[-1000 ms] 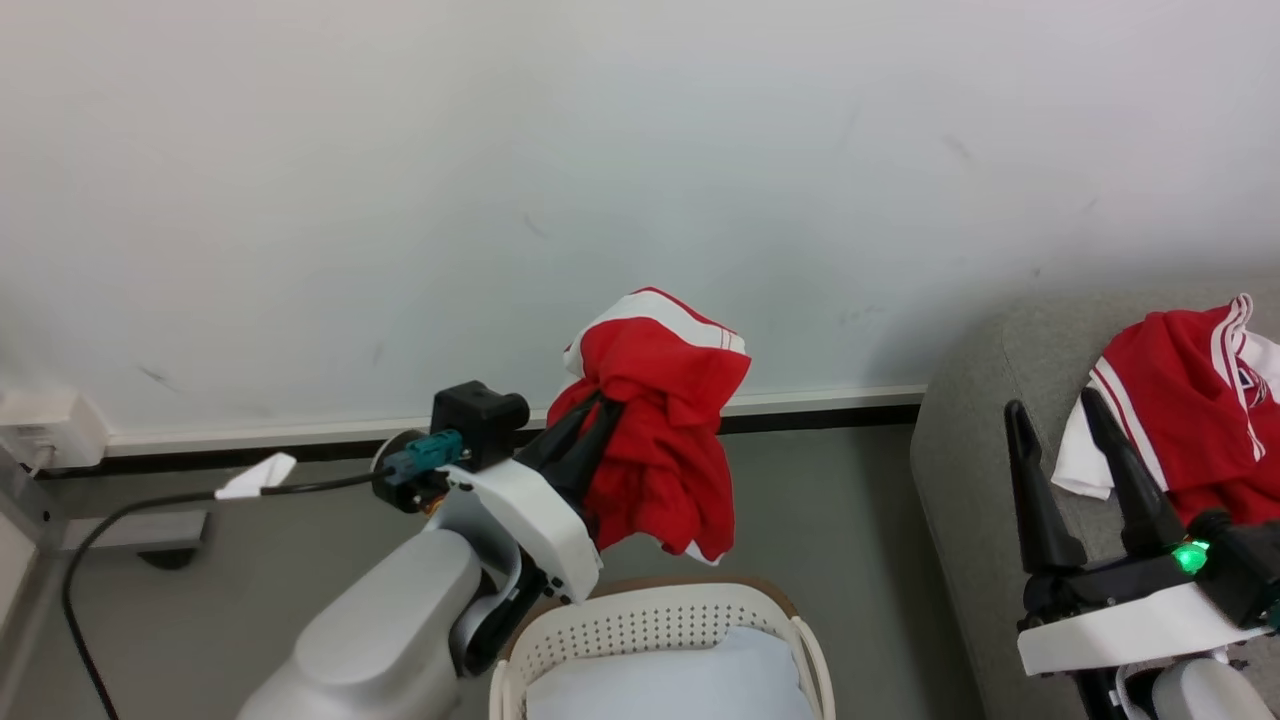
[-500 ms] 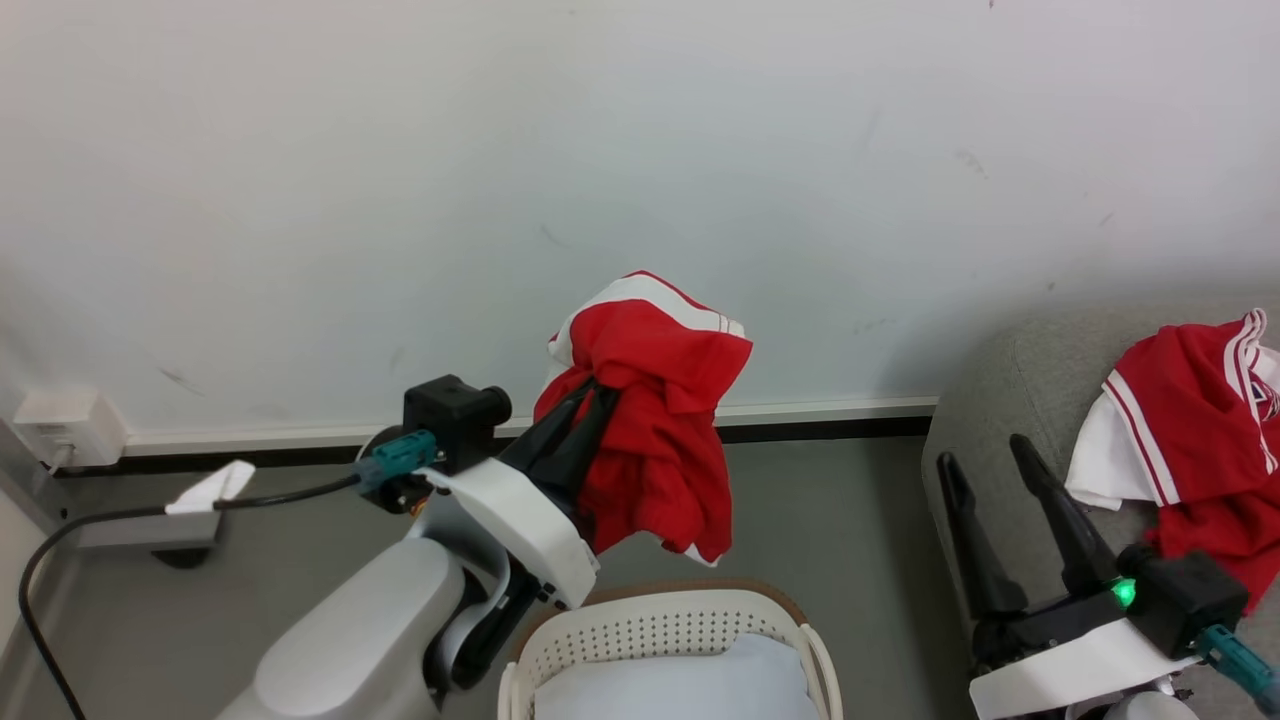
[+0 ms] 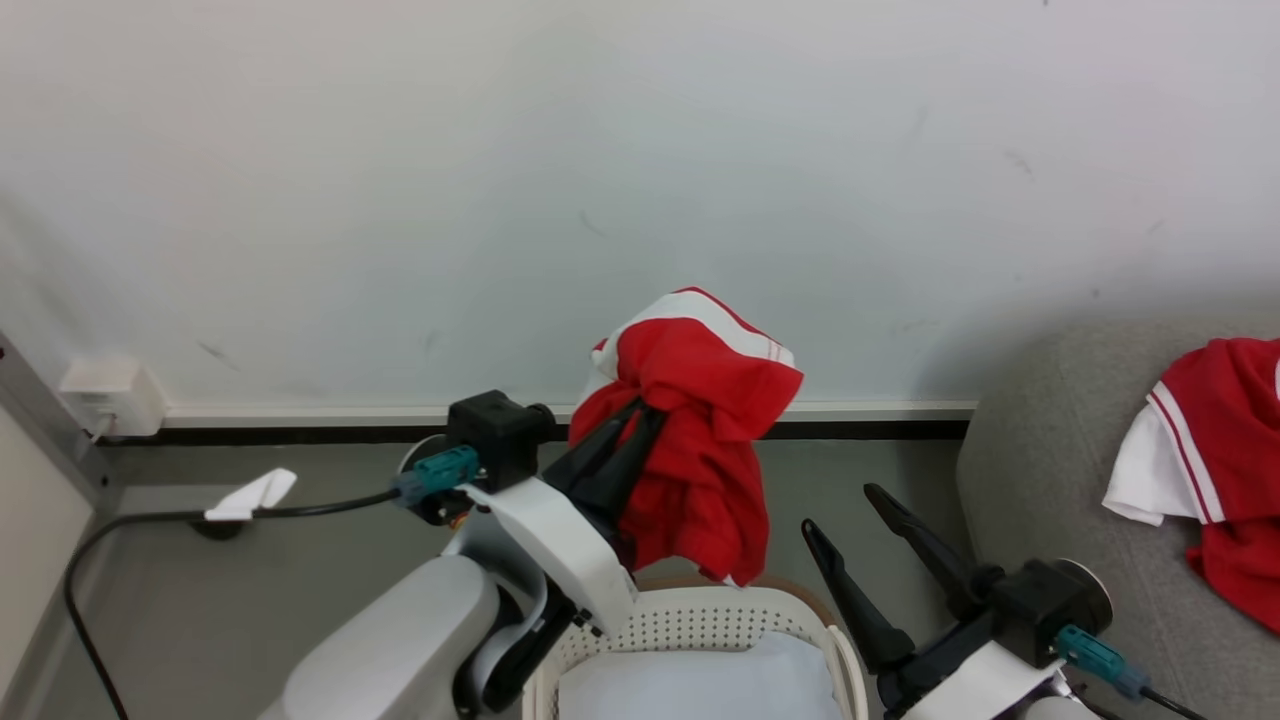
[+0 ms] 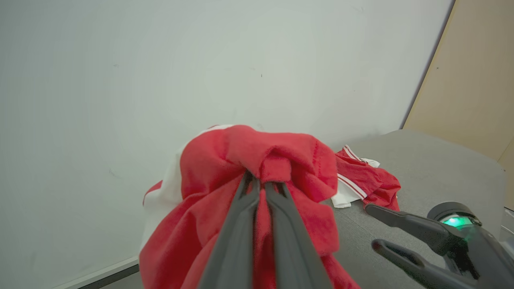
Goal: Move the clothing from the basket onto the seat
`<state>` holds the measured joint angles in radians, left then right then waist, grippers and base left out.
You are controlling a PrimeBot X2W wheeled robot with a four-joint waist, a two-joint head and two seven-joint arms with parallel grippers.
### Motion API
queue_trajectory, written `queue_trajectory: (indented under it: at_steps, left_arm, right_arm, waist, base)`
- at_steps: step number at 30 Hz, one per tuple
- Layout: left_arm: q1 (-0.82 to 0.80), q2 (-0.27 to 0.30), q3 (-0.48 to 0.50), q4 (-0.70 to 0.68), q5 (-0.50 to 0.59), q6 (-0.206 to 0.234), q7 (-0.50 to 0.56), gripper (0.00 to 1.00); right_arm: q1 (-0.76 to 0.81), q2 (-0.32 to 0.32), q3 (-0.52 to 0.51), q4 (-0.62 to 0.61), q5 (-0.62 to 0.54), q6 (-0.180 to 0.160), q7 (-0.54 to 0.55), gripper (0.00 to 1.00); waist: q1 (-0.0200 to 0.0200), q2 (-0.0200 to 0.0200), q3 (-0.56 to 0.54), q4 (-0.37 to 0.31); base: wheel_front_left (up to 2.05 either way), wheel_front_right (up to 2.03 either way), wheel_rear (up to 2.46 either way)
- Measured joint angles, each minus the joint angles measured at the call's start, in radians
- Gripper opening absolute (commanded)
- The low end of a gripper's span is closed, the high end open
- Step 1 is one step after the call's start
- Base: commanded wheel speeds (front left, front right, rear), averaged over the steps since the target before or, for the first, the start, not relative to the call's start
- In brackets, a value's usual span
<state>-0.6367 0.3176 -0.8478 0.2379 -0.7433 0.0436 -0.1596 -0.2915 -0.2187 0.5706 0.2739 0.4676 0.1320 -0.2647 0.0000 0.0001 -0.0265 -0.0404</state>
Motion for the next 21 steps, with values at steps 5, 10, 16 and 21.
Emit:
queue_trajectory:
  at_steps: [5,10,16,21]
  left_arm:
    - [0.001,-0.019,-0.021,-0.008,0.0,-0.008,0.006,0.0]
    - [0.001,-0.035,-0.044,-0.01,0.0,-0.018,0.013,0.0]
    - [0.002,-0.07,-0.084,-0.016,0.0,-0.04,0.032,0.0]
    - [0.003,-0.093,-0.116,-0.016,0.0,-0.056,0.045,0.0]
  right_arm:
    - [-0.061,0.01,0.056,0.067,0.028,0.0,0.0,1.0]
    - [-0.103,0.022,0.101,0.121,0.049,0.0,0.0,1.0]
    - [-0.143,0.02,0.165,0.178,0.082,0.0,0.0,1.0]
    - [-0.179,0.016,0.23,0.215,0.109,0.0,0.0,1.0]
  waist:
    - [0.0001,0.0,0.001,0.033]
    - [0.0001,0.0,0.0,0.073]
    - [0.0001,0.0,-0.002,0.124]
    - [0.0,0.0,-0.006,0.163]
  base:
    - [0.0,0.0,0.0]
    - [0.0,0.0,0.0]
    - [0.0,0.0,0.0]
    - [0.0,0.0,0.0]
